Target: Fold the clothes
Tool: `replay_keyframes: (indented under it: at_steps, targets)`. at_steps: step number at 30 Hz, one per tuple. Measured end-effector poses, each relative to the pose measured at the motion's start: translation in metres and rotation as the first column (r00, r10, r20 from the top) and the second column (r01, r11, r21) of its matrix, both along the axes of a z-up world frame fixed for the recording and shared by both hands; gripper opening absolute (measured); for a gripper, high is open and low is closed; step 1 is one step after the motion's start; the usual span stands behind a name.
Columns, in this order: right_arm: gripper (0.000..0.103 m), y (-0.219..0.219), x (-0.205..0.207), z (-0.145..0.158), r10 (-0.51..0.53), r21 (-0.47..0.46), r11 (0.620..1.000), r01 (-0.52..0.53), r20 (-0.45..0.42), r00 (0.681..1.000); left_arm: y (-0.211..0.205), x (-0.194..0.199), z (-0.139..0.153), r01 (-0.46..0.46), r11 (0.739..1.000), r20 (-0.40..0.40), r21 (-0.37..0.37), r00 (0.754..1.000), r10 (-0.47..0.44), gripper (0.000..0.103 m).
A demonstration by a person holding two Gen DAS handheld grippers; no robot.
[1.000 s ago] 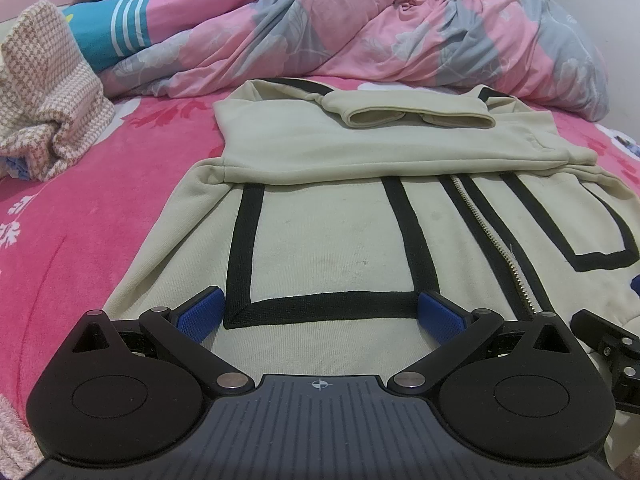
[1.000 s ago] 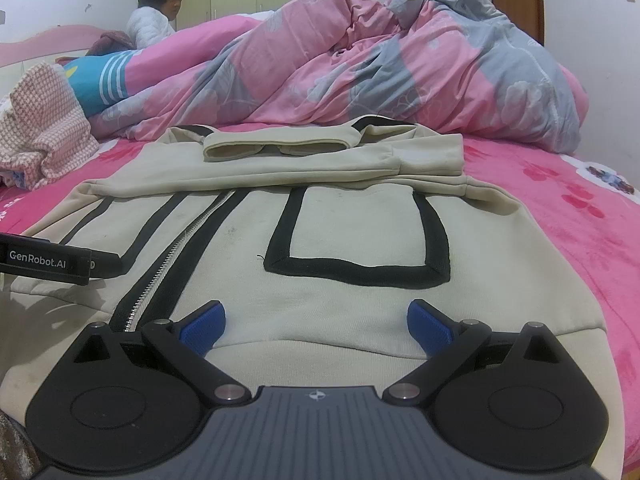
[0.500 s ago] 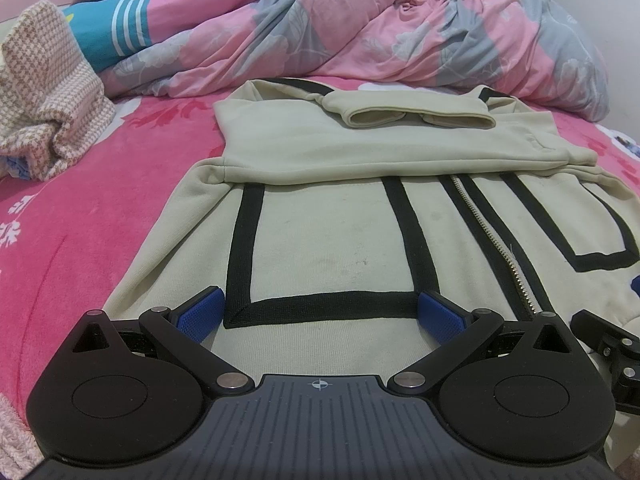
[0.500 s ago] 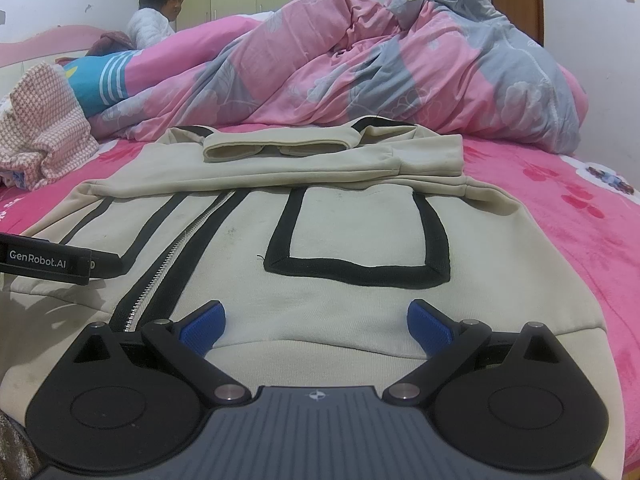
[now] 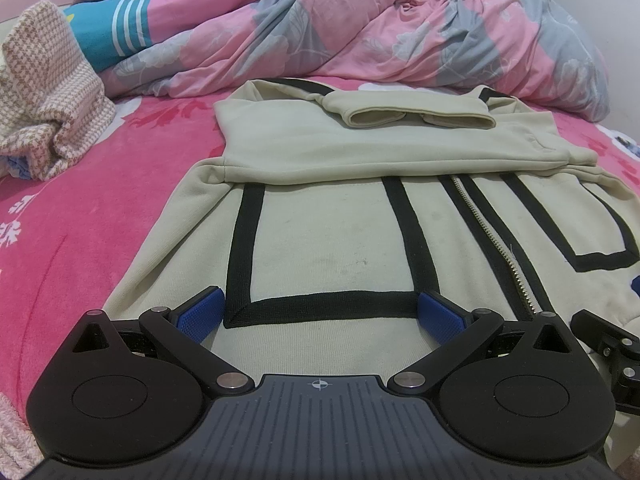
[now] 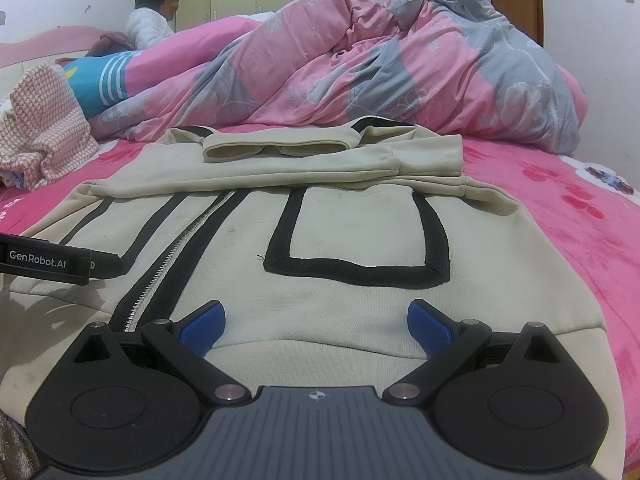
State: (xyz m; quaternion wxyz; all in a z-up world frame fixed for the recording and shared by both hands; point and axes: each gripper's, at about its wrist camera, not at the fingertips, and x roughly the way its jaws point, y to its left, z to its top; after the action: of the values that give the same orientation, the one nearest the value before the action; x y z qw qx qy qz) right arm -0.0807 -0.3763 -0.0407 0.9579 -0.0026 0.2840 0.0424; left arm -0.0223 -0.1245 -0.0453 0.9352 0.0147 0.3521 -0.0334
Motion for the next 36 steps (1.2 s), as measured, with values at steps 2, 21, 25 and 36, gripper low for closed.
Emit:
replay_keyframes:
  at_steps: [2, 21, 25, 36]
  targets:
    - [0.100, 0.000, 0.000, 0.000, 0.001, 0.000, 1.000, -0.001, 0.000, 1.000, 0.000, 0.000, 0.000, 0.001, 1.000, 0.000, 0.000, 1.000, -0.001, 0.103]
    - [0.100, 0.001, 0.000, 0.000, -0.004, -0.003, 1.000, 0.004, -0.002, 1.000, 0.000, 0.000, 0.000, 0.000, 1.000, 0.001, 0.001, 1.000, 0.000, 0.103]
    - [0.100, 0.001, 0.000, 0.000, -0.004, -0.003, 1.000, 0.004, -0.002, 1.000, 0.000, -0.001, 0.000, 0.001, 1.000, 0.002, 0.002, 1.000, -0.001, 0.103]
    - [0.100, 0.001, -0.003, 0.001, -0.005, -0.001, 1.000, 0.005, 0.004, 1.000, 0.001, -0.019, 0.002, 0.019, 1.000, 0.007, -0.009, 1.000, -0.019, 0.103]
